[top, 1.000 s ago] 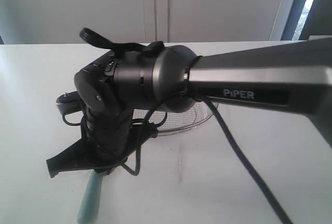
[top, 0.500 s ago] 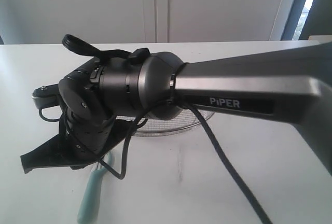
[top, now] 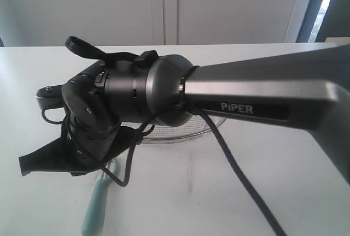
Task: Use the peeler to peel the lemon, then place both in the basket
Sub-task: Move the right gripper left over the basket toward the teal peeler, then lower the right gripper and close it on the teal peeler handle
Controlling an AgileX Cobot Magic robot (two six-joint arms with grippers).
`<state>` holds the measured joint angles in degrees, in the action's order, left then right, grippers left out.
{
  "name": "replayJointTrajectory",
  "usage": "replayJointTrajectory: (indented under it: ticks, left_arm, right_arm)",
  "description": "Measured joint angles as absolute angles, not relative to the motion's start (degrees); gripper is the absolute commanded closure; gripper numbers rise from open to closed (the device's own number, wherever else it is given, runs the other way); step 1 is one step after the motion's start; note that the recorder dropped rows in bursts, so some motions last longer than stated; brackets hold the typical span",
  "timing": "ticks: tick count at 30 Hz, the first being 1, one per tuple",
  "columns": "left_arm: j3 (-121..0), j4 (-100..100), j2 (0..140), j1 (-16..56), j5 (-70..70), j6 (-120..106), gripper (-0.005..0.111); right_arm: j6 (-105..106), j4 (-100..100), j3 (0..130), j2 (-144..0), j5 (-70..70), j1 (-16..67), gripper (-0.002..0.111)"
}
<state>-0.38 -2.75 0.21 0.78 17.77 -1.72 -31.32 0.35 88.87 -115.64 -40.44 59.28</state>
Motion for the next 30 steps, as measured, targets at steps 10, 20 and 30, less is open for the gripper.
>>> replayJointTrajectory:
  ticks: [10,20,30]
  left_arm:
    - [-0.38,-2.75,0.21,0.78,17.77,-1.72,0.107]
    - [-0.38,-2.75,0.21,0.78,17.77,-1.72,0.107]
    - [-0.38,-2.75,0.21,0.78,17.77,-1.72,0.107]
  right_arm:
    - [-51.18,0.35,88.87,-115.64,-44.53,59.28,0.108]
    - [-53.42,-1.77,96.41,-120.94,-50.94,62.08,0.108]
    - [-62.86,-4.86,98.94,-124.38,-58.20,63.02,0.103]
